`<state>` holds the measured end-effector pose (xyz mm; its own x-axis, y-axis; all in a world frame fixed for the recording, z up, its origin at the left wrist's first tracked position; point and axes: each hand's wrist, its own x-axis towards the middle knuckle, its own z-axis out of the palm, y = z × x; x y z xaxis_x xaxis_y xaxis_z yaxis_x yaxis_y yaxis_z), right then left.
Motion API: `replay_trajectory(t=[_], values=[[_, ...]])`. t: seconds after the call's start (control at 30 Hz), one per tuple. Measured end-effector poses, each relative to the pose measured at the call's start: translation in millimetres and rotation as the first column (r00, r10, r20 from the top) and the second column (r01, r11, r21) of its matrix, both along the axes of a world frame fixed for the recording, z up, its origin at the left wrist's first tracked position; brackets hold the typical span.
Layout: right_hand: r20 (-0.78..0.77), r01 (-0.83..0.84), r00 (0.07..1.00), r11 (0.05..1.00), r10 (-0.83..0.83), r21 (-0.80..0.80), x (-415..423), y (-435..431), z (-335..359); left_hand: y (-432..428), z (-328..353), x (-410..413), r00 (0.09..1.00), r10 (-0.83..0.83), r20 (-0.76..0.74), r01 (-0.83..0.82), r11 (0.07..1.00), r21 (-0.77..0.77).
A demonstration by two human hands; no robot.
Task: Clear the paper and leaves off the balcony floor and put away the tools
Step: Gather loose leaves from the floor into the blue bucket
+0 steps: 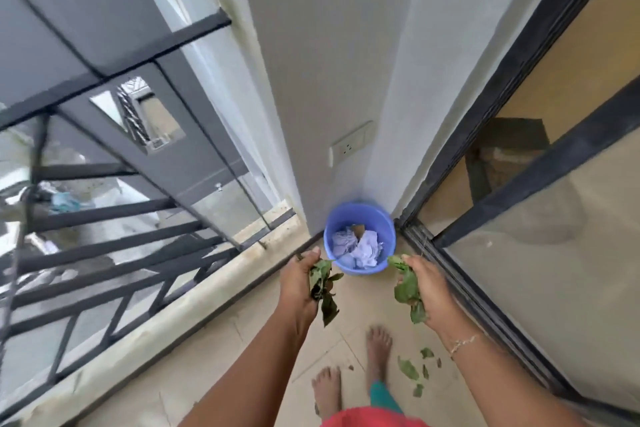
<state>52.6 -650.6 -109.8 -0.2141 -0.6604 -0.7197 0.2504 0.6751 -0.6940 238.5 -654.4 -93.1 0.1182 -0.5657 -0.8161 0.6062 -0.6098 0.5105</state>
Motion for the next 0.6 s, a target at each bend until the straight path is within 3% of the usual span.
replay_trajectory(t=[0.17,0.4,0.5,0.6], values=[[-0.009,-0.005,1.000,0.999,0.005,0.044,-8.2,-70.9,-102.8,-60.4,-80.9,-20.7,0.997,-0.047,0.053,0.047,0.999,0.008],[-0.062,0.026,0.998,0.991,-0.018,0.133,-5.3,-137.9,-252.6,-89.5,-193.7,-33.1,0.996,0.019,0.089,-0.031,0.990,0.141],[-0.055,0.008,0.999,0.988,0.000,0.155,-2.3,-151.0,-278.1,-91.6,-213.1,-34.6,0.995,0.029,0.098,-0.046,0.983,0.175],[0.069,-0.021,0.998,0.976,0.006,0.215,-3.3,-161.6,-287.2,-97.9,-231.3,-39.6,0.994,0.040,0.101,-0.062,0.972,0.225]])
